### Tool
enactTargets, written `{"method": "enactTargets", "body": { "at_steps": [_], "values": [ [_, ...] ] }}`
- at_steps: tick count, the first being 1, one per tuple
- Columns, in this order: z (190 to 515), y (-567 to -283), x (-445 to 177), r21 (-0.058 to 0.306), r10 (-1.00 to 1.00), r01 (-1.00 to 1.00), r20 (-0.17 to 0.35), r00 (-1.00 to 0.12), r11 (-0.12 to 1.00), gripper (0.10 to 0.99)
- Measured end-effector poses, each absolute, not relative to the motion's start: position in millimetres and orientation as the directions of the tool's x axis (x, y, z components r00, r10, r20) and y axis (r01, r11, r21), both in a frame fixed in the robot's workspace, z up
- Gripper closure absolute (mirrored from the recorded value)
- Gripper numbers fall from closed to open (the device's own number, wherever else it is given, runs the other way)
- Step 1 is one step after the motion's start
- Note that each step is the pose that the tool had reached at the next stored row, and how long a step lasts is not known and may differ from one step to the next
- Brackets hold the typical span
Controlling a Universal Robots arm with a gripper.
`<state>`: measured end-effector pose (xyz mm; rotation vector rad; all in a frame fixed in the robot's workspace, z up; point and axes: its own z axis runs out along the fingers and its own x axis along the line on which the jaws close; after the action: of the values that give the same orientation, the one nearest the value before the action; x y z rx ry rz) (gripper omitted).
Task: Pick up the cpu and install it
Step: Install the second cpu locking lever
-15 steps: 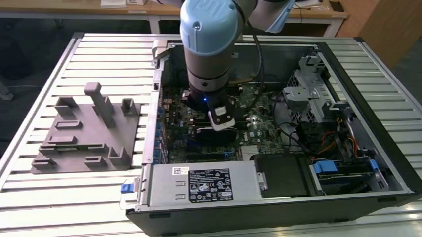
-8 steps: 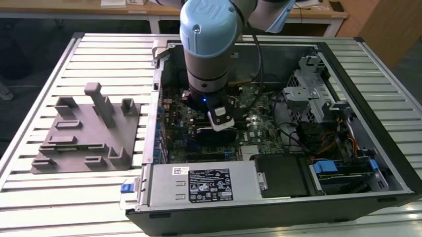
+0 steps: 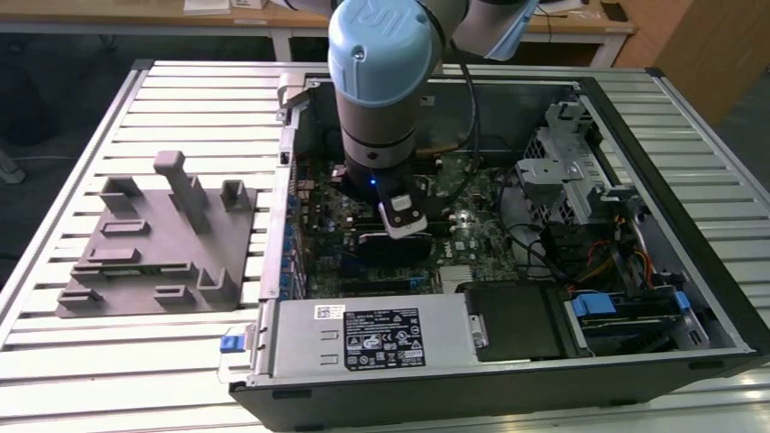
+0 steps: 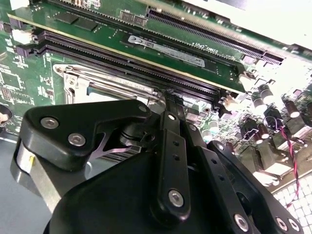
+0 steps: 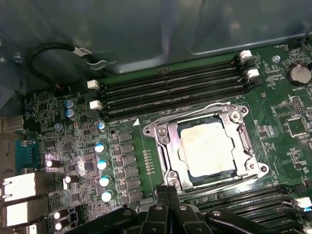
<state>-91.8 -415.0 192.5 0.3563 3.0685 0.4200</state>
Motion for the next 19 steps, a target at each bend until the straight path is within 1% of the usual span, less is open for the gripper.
{"method": "enactTargets", "body": {
  "at_steps": [12,19],
  "values": [
    [190,-414,-93,0.257,0.226,0.22,0.005,-0.974,0.941,0.98],
    [204,-414,-93,0.258,0.226,0.219,0.002,-0.974,0.941,0.98]
  ]
}}
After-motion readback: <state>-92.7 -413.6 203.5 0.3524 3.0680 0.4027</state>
